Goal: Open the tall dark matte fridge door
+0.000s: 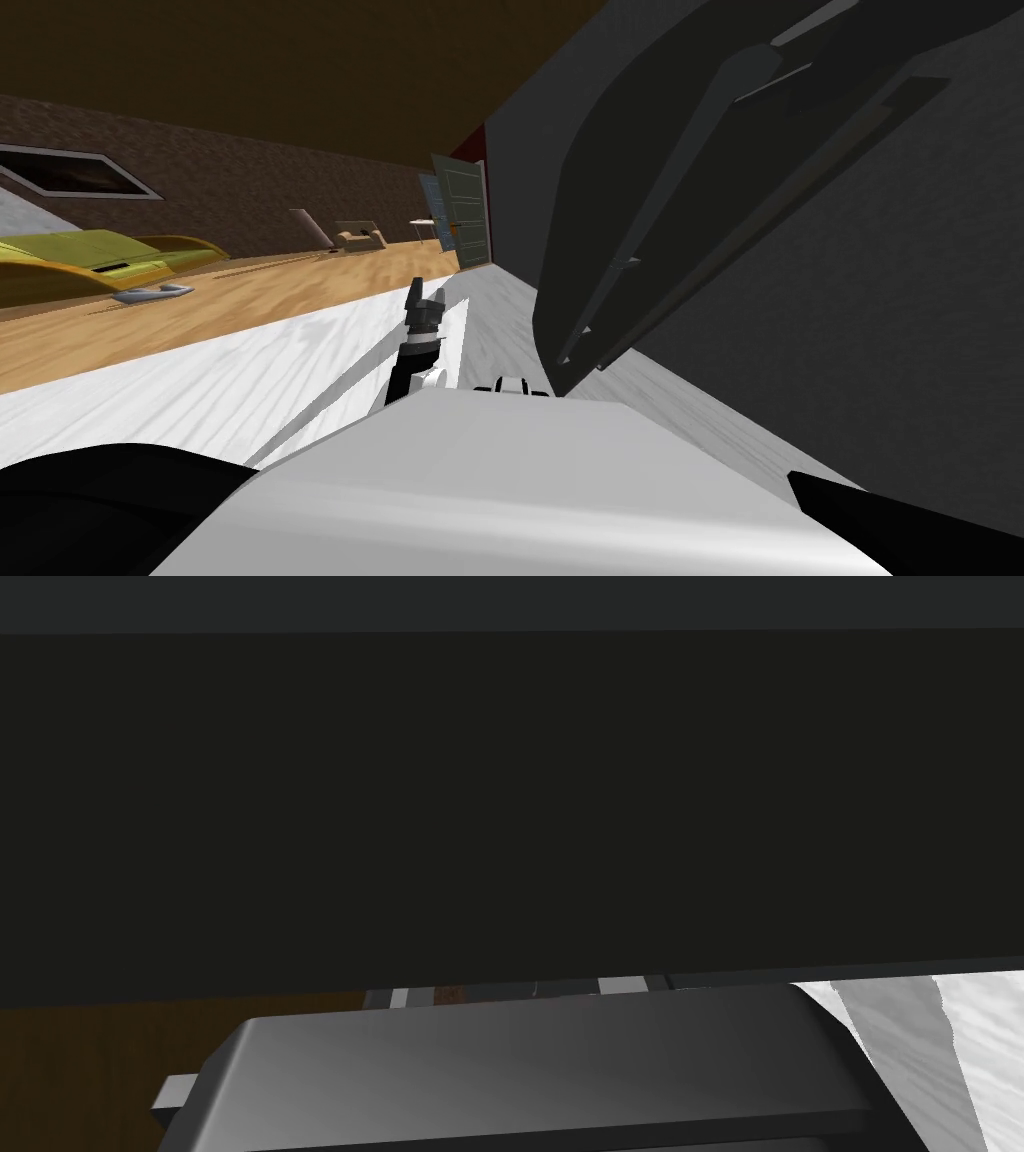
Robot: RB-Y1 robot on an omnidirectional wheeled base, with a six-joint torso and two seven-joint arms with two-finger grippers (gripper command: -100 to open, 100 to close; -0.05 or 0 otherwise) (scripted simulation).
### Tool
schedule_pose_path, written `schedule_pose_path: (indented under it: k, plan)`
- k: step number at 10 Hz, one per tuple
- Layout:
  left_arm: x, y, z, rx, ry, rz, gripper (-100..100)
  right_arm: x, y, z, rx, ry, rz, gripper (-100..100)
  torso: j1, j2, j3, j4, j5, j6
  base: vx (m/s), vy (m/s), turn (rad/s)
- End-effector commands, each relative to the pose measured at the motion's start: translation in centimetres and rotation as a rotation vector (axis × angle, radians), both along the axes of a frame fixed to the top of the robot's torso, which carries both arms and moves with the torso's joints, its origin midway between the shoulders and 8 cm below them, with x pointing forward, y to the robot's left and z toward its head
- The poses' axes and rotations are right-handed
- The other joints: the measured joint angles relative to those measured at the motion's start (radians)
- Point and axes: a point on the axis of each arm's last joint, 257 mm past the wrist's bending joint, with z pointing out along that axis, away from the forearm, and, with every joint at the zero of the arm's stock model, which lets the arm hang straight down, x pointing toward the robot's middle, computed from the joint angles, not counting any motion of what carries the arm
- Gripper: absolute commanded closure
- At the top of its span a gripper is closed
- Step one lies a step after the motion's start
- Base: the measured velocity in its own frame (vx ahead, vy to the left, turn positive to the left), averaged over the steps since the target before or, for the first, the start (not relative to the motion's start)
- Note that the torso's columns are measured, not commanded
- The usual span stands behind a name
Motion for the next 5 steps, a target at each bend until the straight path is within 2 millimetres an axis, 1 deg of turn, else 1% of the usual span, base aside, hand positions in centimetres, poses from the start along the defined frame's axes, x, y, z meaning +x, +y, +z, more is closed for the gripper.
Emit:
schedule_pose_path:
  k: [1,2,3,4,5]
  plan:
    - [0.0,0.0,0.0,0.0,0.0,0.0,0,0.2,-1.0,0.2,-0.003,-0.004,-0.047,100,-0.001,0.0,0.0,0.0,-0.001,0.001,0.031,0.32,-0.12]
    - [0.0,0.0,0.0,0.0,0.0,0.0,0,0.2,-0.7,0.1,-0.004,-0.004,-0.036,100,0.001,0.0,0.001,0.0,-0.002,0.001,0.007,0.16,-0.058]
    - [0.0,0.0,0.0,0.0,0.0,0.0,0,0.4,-1.2,-0.1,-0.001,0.003,-0.061,100,-0.007,0.001,0.0,0.001,-0.001,-0.001,0.043,0.135,-0.062]
    - [0.0,0.0,0.0,0.0,0.0,0.0,0,0.4,-1.6,-0.1,-0.002,0.004,-0.082,100,-0.006,0.0,-0.001,0.001,-0.002,0.001,0.102,0.244,-0.115]
    - [0.0,0.0,0.0,0.0,0.0,0.0,0,0.4,-2.0,-0.1,-0.002,0.004,-0.103,100,0.001,-0.003,-0.002,-0.001,-0.001,0.001,0.088,0.327,-0.132]
